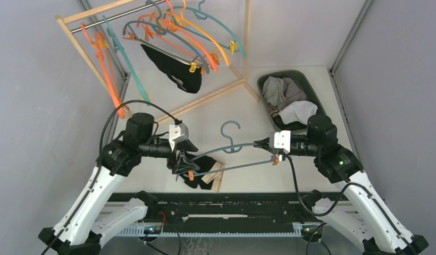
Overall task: Remove the underwear clipped to the hanger
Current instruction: Place the hanger at the clothesline.
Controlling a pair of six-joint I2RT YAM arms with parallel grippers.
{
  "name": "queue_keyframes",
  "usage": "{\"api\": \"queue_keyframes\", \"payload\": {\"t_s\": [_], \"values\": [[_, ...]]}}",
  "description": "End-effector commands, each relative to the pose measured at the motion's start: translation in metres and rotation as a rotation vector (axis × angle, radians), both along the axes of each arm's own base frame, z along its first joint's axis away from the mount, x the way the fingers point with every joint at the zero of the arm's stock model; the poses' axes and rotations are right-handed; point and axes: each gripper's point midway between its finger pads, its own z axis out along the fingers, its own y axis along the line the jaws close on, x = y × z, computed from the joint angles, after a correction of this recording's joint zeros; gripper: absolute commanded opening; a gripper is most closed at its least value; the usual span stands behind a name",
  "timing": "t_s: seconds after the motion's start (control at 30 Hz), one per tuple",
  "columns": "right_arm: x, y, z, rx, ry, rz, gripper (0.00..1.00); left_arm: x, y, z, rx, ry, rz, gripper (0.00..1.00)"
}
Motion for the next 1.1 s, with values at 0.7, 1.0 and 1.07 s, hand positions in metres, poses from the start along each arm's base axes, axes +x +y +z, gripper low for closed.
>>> {"api": "queue_keyframes", "payload": {"t_s": [0.7,1.0,1.07], "values": [[0.027,-0.009,0.041,0.132,0.004,-0.192,0.86,0.022,0.042,0.044,-0.095,-0.152,0.35,0.0],[0.041,-0.033,0.04,0.172,0.104,-0.346,0.91,0.001,0.116,0.089,0.036,-0.297,0.7,0.0],[0.043,-0.037,0.038,0.17,0.123,-0.362,0.91,-0.005,0.131,0.098,0.053,-0.325,0.769,0.0]]}}
